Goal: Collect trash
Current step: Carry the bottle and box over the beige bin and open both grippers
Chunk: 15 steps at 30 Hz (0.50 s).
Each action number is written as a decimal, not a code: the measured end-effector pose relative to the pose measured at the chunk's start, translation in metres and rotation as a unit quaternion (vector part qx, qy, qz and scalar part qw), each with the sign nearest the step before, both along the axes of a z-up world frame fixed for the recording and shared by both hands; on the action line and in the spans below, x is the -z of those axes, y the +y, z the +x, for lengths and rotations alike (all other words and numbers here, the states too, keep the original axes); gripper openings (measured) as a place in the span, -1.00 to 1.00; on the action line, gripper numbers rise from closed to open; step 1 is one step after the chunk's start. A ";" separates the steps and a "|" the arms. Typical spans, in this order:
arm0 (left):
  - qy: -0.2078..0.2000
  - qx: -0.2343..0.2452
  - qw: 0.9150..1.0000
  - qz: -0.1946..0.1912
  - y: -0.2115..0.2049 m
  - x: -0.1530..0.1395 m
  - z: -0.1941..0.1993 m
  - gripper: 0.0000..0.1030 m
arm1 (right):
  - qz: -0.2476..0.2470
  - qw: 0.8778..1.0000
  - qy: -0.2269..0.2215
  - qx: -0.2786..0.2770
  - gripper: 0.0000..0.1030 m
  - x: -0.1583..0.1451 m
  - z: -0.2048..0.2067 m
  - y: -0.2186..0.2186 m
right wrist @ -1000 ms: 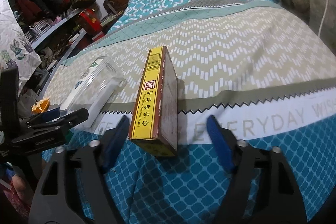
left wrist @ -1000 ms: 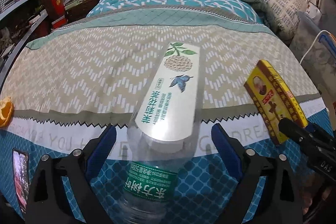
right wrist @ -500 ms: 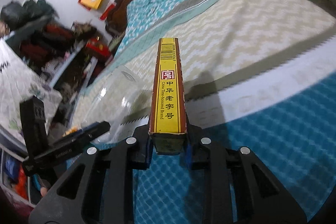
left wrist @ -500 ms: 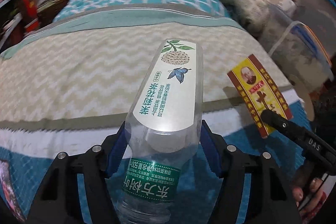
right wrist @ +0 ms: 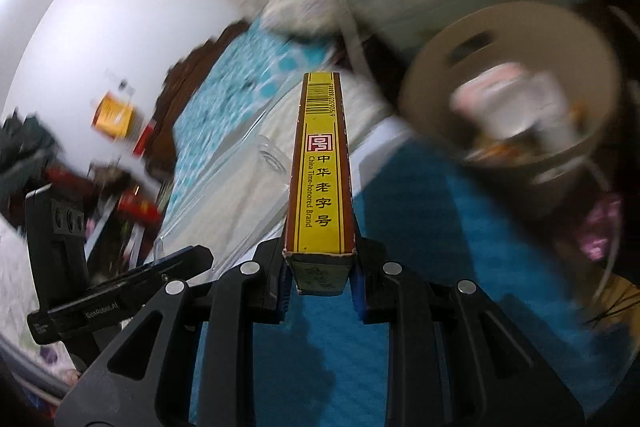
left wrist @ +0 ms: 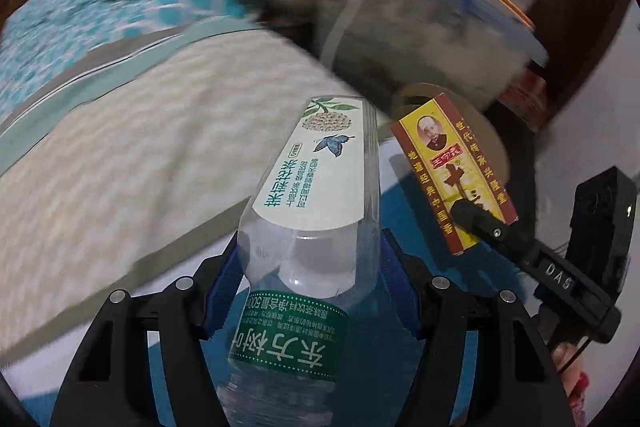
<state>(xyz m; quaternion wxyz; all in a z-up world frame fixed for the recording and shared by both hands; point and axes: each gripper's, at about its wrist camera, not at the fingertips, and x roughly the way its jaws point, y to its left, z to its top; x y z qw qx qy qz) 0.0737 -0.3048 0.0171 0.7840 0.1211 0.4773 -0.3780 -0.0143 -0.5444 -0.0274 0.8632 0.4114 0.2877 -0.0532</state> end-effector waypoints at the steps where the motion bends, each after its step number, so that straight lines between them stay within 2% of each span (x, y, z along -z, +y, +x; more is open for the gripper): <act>1: 0.003 0.012 1.000 0.000 -0.021 0.000 -0.001 0.20 | -0.001 1.000 -0.001 0.016 -0.49 0.000 -0.007 -0.016; 8: 0.030 0.083 0.996 -0.001 -0.139 0.006 -0.008 0.20 | -0.005 0.995 0.004 0.100 -0.49 0.003 -0.035 -0.102; 13: 0.031 0.099 0.995 -0.001 -0.191 0.018 -0.005 0.22 | -0.020 0.991 0.032 0.124 -0.44 0.011 -0.029 -0.138; 14: 0.028 0.100 0.995 0.007 -0.201 0.022 -0.003 0.24 | -0.025 0.991 0.040 0.125 -0.44 0.013 -0.023 -0.139; 15: 0.026 0.096 0.995 0.016 -0.207 0.026 -0.001 0.47 | -0.029 0.991 0.053 0.122 -0.38 0.016 -0.017 -0.141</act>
